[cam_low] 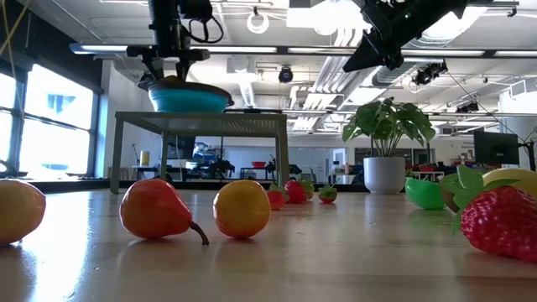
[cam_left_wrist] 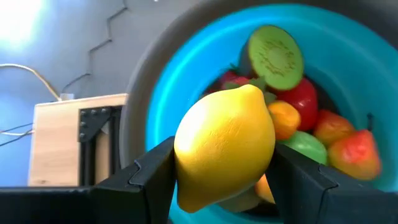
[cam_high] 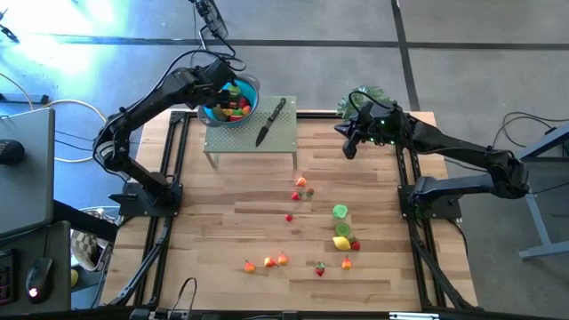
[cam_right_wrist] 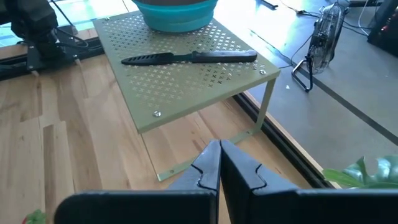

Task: Pick & Place Fruit
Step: Put the lemon into the strainer bowl on the shelf, then put the strawberry into the strainer bowl on the shelf

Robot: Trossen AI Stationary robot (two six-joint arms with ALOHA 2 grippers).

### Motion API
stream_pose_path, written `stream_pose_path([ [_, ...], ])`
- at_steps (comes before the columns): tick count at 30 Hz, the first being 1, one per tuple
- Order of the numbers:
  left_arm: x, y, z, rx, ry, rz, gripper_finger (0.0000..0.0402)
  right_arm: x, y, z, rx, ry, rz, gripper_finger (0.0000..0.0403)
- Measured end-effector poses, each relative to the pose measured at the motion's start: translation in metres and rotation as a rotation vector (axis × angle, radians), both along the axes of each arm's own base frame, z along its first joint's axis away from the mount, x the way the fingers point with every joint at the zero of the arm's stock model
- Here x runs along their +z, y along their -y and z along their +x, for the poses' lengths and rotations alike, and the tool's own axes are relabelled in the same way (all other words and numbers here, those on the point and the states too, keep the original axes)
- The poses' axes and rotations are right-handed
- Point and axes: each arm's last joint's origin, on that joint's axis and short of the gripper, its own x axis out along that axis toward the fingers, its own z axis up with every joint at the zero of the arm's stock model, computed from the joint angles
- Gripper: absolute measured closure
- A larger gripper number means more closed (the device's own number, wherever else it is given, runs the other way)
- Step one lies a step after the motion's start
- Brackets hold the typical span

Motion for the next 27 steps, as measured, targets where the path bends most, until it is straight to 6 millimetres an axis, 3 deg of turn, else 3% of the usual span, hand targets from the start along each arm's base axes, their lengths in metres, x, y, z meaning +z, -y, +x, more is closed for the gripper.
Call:
stream_pose_path([
  [14,-0.0003,-0.0007,-0.0009,0.022,-0.031,0.024,0.019,0.0,-0.0001,0.0,0.005,-0.001,-0.001,0.04],
  [22,-0.0044,-0.0017,0.0005,0.017,-0.033,0.012,0.0125,0.0,-0.0004,0.0002,0.008,-0.001,0.0,0.0401],
  [27,-0.007,-0.0019,0.0008,0.017,-0.039,0.006,0.011,-0.0001,-0.0004,0.0002,0.007,-0.001,-0.001,0.0401],
])
